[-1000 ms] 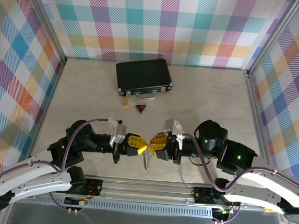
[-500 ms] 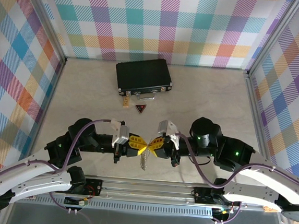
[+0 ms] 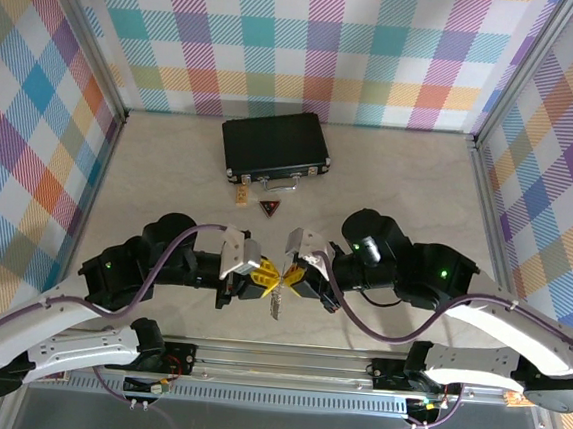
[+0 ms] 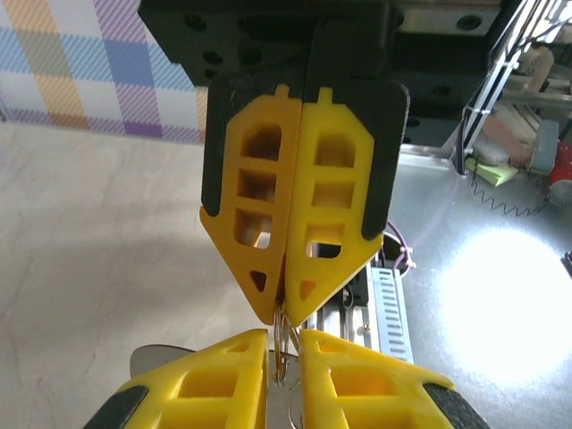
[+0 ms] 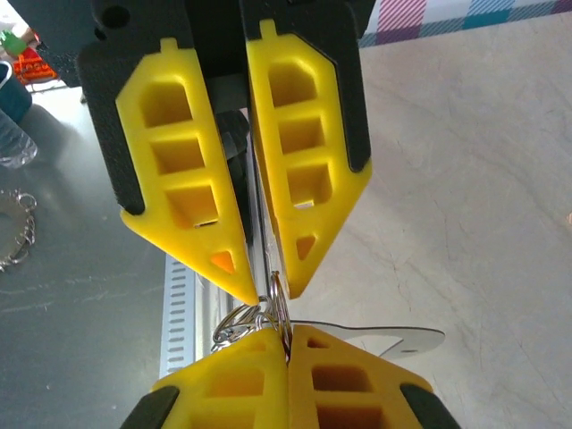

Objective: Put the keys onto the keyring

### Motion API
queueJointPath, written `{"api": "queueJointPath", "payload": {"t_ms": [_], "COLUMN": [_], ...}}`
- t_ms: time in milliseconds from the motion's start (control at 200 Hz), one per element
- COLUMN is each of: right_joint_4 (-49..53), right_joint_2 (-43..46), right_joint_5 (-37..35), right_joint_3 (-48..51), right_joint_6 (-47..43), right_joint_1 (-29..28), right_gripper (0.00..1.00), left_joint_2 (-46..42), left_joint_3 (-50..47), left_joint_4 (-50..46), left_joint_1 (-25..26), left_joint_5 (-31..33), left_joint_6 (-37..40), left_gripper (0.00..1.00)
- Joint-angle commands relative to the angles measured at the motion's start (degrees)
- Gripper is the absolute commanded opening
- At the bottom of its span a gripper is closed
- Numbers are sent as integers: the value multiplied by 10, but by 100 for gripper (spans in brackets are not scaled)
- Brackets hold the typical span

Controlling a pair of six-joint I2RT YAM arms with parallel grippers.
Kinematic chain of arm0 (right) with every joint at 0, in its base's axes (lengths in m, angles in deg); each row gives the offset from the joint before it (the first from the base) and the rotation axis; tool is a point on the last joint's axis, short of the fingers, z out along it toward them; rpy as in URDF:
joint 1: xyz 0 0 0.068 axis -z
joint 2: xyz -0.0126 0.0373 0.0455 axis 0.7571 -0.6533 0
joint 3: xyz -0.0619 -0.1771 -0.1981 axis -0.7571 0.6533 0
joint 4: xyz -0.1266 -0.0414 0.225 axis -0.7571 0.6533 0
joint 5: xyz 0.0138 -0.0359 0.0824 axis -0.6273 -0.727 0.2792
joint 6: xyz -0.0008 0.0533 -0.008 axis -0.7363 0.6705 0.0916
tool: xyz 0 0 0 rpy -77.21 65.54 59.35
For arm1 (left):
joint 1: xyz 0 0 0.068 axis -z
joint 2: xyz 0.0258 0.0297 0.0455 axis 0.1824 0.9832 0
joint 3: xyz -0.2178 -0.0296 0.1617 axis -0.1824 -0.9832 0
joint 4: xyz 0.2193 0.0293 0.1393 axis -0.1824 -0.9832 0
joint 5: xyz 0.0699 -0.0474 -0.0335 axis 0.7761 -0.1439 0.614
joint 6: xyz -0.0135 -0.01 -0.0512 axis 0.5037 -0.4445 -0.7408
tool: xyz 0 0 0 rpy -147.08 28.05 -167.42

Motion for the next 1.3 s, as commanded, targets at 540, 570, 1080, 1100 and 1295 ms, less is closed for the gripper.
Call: {"api": "queueJointPath", "payload": {"t_ms": [540, 570, 1080, 1100, 1295], "right_joint_4": [6, 4, -62, -62, -73], "right_joint_2": [1, 3, 31, 30, 31], "right_joint_5": [24, 23, 15, 15, 20], "right_joint_3": [-12, -11, 32, 33, 40], "right_joint_6": [-5, -3, 26, 26, 46], "right_joint_1": [1, 1, 0, 1, 1], "right_gripper": [8, 16, 35, 35, 32], "left_joint_2": [-36, -42, -77, -78, -82], "left_joint_3": [-31, -35, -63, -64, -69], "left_joint_4": [83, 89, 159, 160, 171], "left_joint_1": [2, 2, 2, 2, 3], "left_joint_5": [19, 21, -1, -2, -13], "left_joint_6": [-27, -30, -42, -43, -48], "left_gripper": [0, 0, 0, 0, 0]}}
